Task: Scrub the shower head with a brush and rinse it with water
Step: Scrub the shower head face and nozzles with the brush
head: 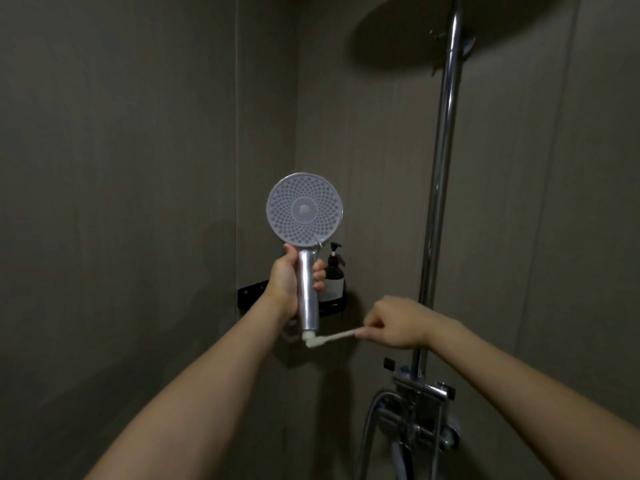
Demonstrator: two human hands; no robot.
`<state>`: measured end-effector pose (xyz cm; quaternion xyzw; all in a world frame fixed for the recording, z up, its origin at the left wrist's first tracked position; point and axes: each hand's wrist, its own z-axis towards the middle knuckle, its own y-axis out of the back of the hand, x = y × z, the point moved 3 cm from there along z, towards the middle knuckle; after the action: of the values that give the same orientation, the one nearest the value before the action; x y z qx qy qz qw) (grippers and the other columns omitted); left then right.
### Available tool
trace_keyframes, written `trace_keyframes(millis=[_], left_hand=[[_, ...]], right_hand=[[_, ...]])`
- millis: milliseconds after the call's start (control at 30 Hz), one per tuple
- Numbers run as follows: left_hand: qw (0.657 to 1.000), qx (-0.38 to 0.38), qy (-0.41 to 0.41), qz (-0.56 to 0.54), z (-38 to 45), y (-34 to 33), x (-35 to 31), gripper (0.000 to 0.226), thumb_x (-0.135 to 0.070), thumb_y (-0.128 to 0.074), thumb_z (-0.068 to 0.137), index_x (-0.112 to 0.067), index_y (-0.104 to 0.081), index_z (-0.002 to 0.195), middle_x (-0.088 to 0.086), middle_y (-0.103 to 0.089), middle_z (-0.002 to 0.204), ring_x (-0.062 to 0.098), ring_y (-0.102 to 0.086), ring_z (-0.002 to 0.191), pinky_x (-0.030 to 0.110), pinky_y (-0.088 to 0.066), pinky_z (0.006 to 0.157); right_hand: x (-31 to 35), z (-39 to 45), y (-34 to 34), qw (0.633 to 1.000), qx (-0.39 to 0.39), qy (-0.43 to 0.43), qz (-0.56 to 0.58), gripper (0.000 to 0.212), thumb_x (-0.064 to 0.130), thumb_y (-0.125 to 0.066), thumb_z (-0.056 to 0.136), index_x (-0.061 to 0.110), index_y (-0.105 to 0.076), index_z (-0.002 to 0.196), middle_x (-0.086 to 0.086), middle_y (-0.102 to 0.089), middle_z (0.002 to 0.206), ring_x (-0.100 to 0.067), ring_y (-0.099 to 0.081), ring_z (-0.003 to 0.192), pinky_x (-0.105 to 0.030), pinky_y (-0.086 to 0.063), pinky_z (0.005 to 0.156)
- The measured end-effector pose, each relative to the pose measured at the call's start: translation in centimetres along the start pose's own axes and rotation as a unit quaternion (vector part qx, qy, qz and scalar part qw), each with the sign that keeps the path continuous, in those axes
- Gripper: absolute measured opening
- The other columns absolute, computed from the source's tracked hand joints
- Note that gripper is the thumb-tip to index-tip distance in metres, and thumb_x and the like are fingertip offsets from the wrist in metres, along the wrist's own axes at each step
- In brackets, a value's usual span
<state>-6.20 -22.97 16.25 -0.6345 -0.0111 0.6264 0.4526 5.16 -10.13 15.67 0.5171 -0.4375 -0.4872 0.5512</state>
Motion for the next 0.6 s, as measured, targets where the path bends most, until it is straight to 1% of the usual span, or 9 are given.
trace_keyframes(millis=[67, 100, 133, 200, 233, 367, 467, 533, 600], left_hand=[[1.000, 0.000, 0.001, -0.001, 0.0, 0.0, 0.1, 0.051, -0.051, -0.018, 0.098, -0.013, -0.052, 0.100, 0.000, -0.043, 0.056, 0.008, -0.041, 0.041, 0.014, -0.034, 0.037], [1.000, 0.002, 0.004, -0.001, 0.0, 0.0, 0.2, 0.051, -0.051, -0.018, 0.098, -0.013, -0.052, 0.101, 0.001, -0.044, 0.056, 0.008, -0.041, 0.041, 0.014, -0.034, 0.037], [1.000, 0.003, 0.005, 0.003, -0.1, 0.0, 0.4, 0.051, -0.051, -0.018, 0.098, -0.013, -0.052, 0.102, 0.001, -0.044, 0.057, 0.008, -0.042, 0.041, 0.015, -0.034, 0.037], [1.000, -0.002, 0.005, 0.017, -0.1, 0.3, 0.5, 0.052, -0.052, -0.019, 0.097, -0.013, -0.053, 0.104, 0.001, -0.044, 0.058, 0.008, -0.042, 0.043, 0.016, -0.035, 0.037], [1.000, -0.004, 0.006, 0.020, -0.1, 0.5, 0.6, 0.052, -0.052, -0.020, 0.097, -0.013, -0.053, 0.104, 0.001, -0.043, 0.059, 0.008, -0.042, 0.043, 0.016, -0.036, 0.038], [1.000, -0.009, 0.006, 0.003, -0.1, 0.6, 0.8, 0.052, -0.052, -0.020, 0.097, -0.011, -0.053, 0.100, 0.001, -0.043, 0.058, 0.008, -0.041, 0.041, 0.016, -0.034, 0.036], [1.000, -0.012, 0.008, -0.010, -0.2, 0.8, 0.8, 0.052, -0.053, -0.020, 0.097, -0.011, -0.052, 0.098, 0.000, -0.042, 0.055, 0.008, -0.040, 0.039, 0.015, -0.034, 0.036], [1.000, -0.012, 0.009, -0.014, -0.1, 1.1, 0.6, 0.053, -0.054, -0.020, 0.096, -0.012, -0.052, 0.097, -0.001, -0.042, 0.053, 0.008, -0.040, 0.038, 0.014, -0.034, 0.035], [1.000, -0.016, 0.009, -0.016, -0.1, 1.2, 0.5, 0.054, -0.055, -0.019, 0.096, -0.012, -0.051, 0.093, -0.001, -0.042, 0.051, 0.007, -0.039, 0.037, 0.014, -0.033, 0.035]], right_hand=[[0.0, 0.0, 0.6, 0.995, -0.084, 0.003, 0.059, 0.038, 0.043, -0.044, 0.094, 0.030, -0.049, 0.059, 0.008, -0.048, 0.057, -0.008, -0.046, 0.054, -0.029, -0.041, 0.060], [0.1, 0.1, 0.8, 0.993, -0.104, 0.004, 0.057, 0.038, 0.043, -0.043, 0.094, 0.030, -0.049, 0.059, 0.007, -0.048, 0.058, -0.009, -0.046, 0.054, -0.030, -0.042, 0.060], [0.1, 0.1, 0.8, 0.996, -0.088, 0.003, 0.031, 0.039, 0.044, -0.043, 0.094, 0.030, -0.048, 0.058, 0.007, -0.048, 0.058, -0.009, -0.046, 0.055, -0.031, -0.042, 0.060], [0.0, 0.0, 0.1, 1.000, -0.012, 0.000, -0.025, 0.041, 0.046, -0.043, 0.094, 0.029, -0.047, 0.056, 0.007, -0.047, 0.057, -0.010, -0.045, 0.056, -0.028, -0.037, 0.057], [-0.1, -0.2, -0.2, 0.999, 0.003, 0.001, -0.035, 0.043, 0.047, -0.043, 0.093, 0.028, -0.046, 0.055, 0.007, -0.046, 0.056, -0.010, -0.045, 0.056, -0.026, -0.035, 0.055], [1.2, -0.2, -0.2, 0.997, -0.051, 0.047, -0.033, 0.043, 0.050, -0.042, 0.093, 0.029, -0.046, 0.055, 0.007, -0.046, 0.056, -0.013, -0.048, 0.059, -0.027, -0.038, 0.059], [0.5, -0.6, 0.4, 0.995, -0.039, -0.005, -0.097, 0.042, 0.053, -0.039, 0.093, 0.025, -0.059, 0.069, 0.005, -0.048, 0.059, -0.014, -0.049, 0.062, -0.031, -0.044, 0.063], [-1.1, -1.2, 0.8, 0.991, -0.041, -0.040, -0.118, 0.042, 0.055, -0.037, 0.093, 0.027, -0.058, 0.070, 0.006, -0.046, 0.057, -0.014, -0.049, 0.061, -0.034, -0.050, 0.067], [-0.6, -1.4, 0.7, 0.991, -0.062, -0.016, -0.116, 0.042, 0.055, -0.035, 0.093, 0.026, -0.058, 0.072, 0.007, -0.046, 0.057, -0.014, -0.050, 0.060, -0.031, -0.047, 0.064]])
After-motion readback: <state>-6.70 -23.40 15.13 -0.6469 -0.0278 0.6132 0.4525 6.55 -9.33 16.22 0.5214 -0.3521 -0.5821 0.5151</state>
